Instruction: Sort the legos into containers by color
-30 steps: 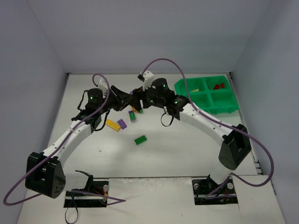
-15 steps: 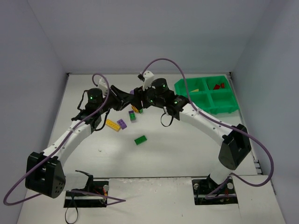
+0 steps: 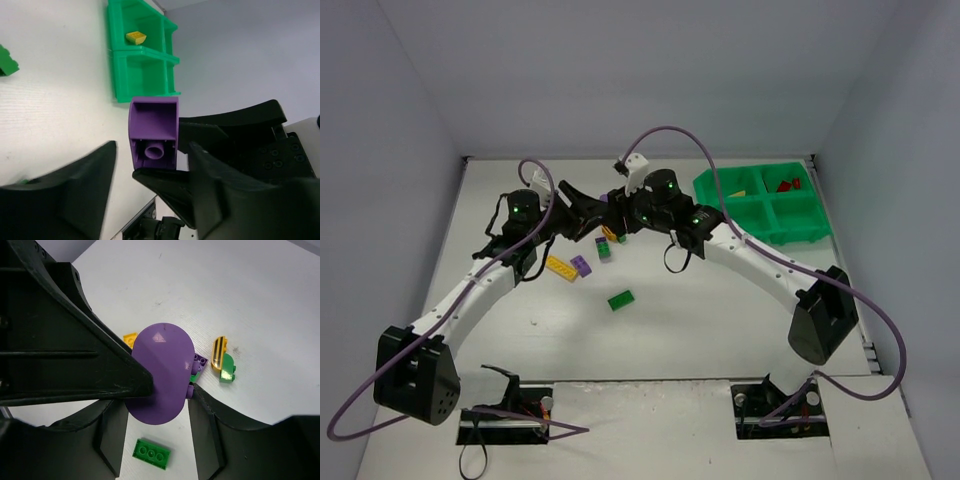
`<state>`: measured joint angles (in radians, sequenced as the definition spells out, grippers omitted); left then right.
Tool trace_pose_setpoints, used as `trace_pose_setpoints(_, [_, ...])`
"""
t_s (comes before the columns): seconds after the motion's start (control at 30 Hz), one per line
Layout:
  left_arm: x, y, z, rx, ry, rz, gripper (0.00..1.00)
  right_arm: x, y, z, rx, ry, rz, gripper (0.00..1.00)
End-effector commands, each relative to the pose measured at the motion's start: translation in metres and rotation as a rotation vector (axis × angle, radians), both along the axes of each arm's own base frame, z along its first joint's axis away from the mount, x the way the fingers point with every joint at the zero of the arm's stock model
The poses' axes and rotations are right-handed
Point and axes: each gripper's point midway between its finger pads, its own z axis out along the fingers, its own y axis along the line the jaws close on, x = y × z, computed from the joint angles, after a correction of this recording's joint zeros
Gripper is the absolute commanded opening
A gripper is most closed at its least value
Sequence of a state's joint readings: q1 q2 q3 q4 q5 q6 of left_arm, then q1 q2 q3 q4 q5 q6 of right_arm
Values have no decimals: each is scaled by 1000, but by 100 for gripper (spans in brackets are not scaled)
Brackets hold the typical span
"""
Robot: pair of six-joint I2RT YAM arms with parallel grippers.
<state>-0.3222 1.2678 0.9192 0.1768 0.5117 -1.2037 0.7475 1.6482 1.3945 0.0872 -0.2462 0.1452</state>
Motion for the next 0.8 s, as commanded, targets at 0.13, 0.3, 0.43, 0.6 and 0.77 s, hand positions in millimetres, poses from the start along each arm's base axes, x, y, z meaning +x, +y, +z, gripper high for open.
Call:
trace_pose_setpoints(0.13, [-13,-2,30,37,-79,-52,71,8,-12,44,68,-138,-44,0])
trace_pose_setpoints(0.3, [-11,2,29,69,-69,-33,78,12,-24,28,25,-125,-92,0])
trace_pose_setpoints(0.43, [-11,20,23,131,-58,26,79,34,-65,0,-44,-80,-228,0])
trace_pose_setpoints(0.6, [-17,49,17,242,-77,95,79,68,-170,-27,-81,6,-533,0])
trace_pose_setpoints(0.77, [-34,72,0,420,-74,106,79,89,-292,-35,-157,39,-898,0])
